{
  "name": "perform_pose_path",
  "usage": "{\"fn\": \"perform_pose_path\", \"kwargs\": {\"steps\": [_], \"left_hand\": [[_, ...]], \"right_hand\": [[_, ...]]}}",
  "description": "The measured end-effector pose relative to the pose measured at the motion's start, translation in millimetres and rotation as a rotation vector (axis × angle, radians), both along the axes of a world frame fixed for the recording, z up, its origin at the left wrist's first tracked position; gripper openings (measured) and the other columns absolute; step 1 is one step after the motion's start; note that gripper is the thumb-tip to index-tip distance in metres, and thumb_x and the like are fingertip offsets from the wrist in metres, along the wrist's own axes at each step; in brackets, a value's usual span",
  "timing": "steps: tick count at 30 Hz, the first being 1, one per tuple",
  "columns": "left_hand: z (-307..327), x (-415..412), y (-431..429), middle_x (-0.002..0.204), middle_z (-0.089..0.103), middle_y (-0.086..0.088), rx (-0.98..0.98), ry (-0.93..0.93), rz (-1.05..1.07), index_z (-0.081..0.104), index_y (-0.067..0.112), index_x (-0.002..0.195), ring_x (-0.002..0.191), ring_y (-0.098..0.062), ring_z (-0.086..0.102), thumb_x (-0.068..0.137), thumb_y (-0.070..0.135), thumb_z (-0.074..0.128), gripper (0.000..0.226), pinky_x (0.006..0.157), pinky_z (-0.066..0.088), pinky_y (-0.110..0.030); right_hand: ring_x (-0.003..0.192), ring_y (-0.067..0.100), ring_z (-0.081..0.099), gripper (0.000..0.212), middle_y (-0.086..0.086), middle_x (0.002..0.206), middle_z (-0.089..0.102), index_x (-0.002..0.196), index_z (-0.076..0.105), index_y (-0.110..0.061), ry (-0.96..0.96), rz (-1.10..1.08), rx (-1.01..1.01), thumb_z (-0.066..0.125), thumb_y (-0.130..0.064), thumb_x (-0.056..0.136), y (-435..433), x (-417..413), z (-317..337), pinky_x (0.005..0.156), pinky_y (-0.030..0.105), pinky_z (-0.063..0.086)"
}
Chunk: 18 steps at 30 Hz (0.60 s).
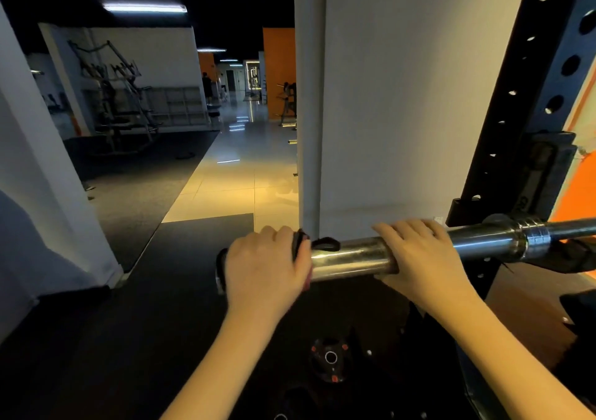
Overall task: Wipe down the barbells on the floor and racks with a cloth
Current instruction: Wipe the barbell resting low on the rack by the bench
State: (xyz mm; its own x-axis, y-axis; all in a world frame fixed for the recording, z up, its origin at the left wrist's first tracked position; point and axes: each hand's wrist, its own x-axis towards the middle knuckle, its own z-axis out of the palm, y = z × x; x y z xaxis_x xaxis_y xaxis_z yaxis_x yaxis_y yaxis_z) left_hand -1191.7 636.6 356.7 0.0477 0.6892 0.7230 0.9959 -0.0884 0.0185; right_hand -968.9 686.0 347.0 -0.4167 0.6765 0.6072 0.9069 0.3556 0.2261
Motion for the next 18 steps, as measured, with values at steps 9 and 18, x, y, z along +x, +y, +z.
{"fn": "perform_pose_path", "kwargs": {"steps": [9, 18], "left_hand": [[-1, 4, 5, 0.068, 0.059, 0.003, -0.083, 0.016, -0.030, 0.064, 0.019, 0.086, 0.058, -0.015, 0.055, 0.095, 0.048, 0.026, 0.049, 0.053, 0.045, -0.031], [17, 30, 10, 0.103, 0.061, 0.002, -0.246, -0.333, -0.178, 0.040, 0.025, 0.137, 0.084, -0.014, 0.056, 0.104, 0.035, 0.017, 0.042, 0.067, 0.038, -0.026]], "right_hand": [[0.078, 0.008, 0.052, 0.036, -0.016, 0.085, 0.052, 0.102, 0.049, -0.036, -0.088, 0.047, -0.442, 0.070, -0.044, 0.073, 12, 9, 36, 0.071, 0.025, 0.046], [0.134, 0.007, 0.036, 0.093, -0.017, 0.148, 0.036, 0.148, 0.024, -0.042, 0.277, 0.275, -0.745, 0.073, -0.062, 0.071, -8, 5, 43, 0.110, 0.033, 0.034]]}}
